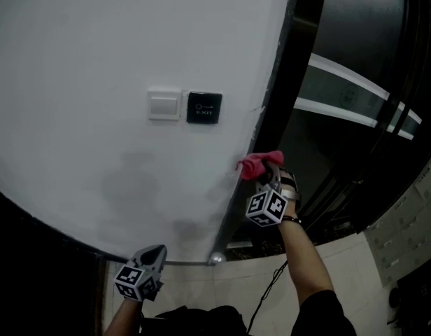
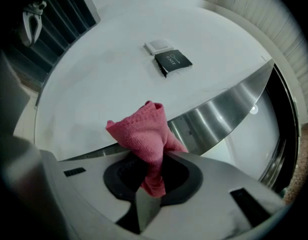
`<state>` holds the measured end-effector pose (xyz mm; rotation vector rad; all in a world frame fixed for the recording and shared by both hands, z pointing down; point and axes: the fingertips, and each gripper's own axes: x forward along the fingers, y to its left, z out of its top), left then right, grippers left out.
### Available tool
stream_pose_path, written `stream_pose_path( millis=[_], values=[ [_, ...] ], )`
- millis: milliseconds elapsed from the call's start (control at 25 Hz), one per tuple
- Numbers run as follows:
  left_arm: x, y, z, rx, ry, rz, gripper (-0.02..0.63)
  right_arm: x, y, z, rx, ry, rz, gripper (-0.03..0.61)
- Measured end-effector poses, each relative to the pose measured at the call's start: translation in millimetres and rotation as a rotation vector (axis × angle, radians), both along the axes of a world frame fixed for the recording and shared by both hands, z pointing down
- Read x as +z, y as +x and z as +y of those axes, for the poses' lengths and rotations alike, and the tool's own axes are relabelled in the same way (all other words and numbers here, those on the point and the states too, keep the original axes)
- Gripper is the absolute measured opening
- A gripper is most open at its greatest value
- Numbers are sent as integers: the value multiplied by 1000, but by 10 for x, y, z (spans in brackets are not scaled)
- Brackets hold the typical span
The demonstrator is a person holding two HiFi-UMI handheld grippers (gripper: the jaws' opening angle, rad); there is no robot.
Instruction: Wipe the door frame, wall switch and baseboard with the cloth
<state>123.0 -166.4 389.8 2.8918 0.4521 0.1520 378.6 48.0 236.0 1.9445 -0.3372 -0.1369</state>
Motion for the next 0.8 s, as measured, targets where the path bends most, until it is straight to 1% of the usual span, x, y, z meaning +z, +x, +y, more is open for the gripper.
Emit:
stream_pose_path(
  millis=[200, 320, 600, 800],
  values=[
    [46, -7, 19, -1, -1, -13, -8, 86, -13, -1, -4, 25, 16, 58],
    [68, -1, 22, 1, 1, -18, -8, 217, -27, 1, -5, 22, 21, 58],
    [86, 21, -8, 0, 9, -38, -8, 500, -42, -11, -22, 55, -19, 58],
    [125, 28, 19, 0, 12, -54, -8, 670, -40, -6, -25, 47, -46, 58]
  ],
)
